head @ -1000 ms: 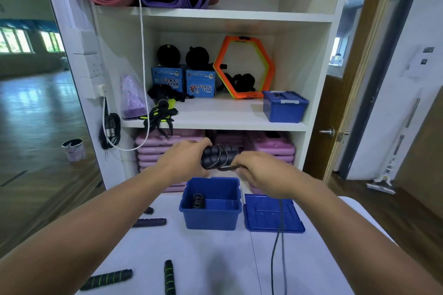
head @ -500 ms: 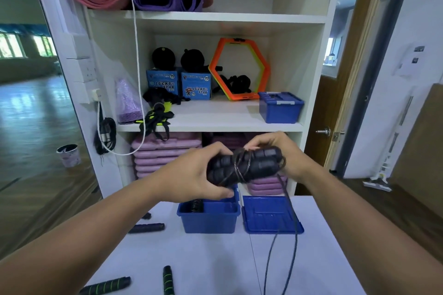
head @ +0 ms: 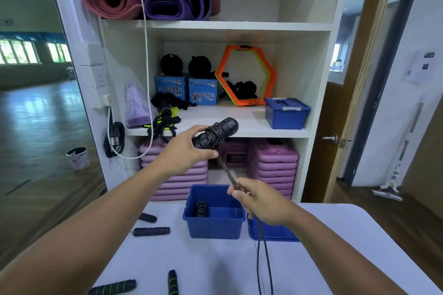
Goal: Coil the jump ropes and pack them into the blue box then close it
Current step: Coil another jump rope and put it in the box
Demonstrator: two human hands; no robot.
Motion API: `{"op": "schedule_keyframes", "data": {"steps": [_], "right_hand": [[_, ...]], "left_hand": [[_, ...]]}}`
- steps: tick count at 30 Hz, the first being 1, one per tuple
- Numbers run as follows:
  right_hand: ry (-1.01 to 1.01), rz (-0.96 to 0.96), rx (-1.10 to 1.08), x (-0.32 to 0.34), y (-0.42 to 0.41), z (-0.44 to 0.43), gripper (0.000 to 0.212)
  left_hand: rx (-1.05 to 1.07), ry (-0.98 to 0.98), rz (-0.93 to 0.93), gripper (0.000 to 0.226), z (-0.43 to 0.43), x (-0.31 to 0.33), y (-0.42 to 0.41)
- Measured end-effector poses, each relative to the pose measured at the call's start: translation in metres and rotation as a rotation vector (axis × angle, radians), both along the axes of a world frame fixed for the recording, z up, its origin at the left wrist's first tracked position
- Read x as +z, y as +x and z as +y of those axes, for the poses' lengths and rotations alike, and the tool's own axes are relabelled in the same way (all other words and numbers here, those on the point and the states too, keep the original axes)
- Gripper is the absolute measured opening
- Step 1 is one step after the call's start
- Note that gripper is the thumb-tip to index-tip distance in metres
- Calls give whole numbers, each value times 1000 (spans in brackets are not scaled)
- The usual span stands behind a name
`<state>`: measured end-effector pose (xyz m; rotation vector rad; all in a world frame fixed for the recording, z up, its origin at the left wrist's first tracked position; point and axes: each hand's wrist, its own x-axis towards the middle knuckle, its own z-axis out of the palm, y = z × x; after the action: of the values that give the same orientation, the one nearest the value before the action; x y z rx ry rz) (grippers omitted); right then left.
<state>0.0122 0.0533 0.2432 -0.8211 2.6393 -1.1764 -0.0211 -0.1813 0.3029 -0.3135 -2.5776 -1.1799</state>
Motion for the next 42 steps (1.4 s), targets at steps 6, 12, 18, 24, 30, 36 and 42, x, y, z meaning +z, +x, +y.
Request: {"op": "schedule_keyframes", "data": {"steps": [6, 12, 18, 24, 30, 36, 42], "right_hand": [[213, 335, -53, 52, 4, 6, 18], [239, 383, -38, 97, -2, 21, 16], [-77, 105, 44, 108, -10, 36, 23], [-345, -4, 21, 64, -18, 43, 16], [-478, -97, -23, 24, -1, 4, 28], [-52, -68, 22, 3, 14, -1, 24], [167, 278, 39, 42, 15, 6, 21]], "left_hand": [[-4, -496, 27, 74, -6, -14, -14], [-216, -668, 53, 74, 12, -14, 7], [-468, -538, 22, 66, 29, 6, 51], [-482, -239, -10, 65, 18, 21, 68], [-349, 89, 9, 71, 19, 26, 59], [53, -55, 107, 74, 6, 24, 25], [108, -610, 107, 79, 3, 4, 7]]}}
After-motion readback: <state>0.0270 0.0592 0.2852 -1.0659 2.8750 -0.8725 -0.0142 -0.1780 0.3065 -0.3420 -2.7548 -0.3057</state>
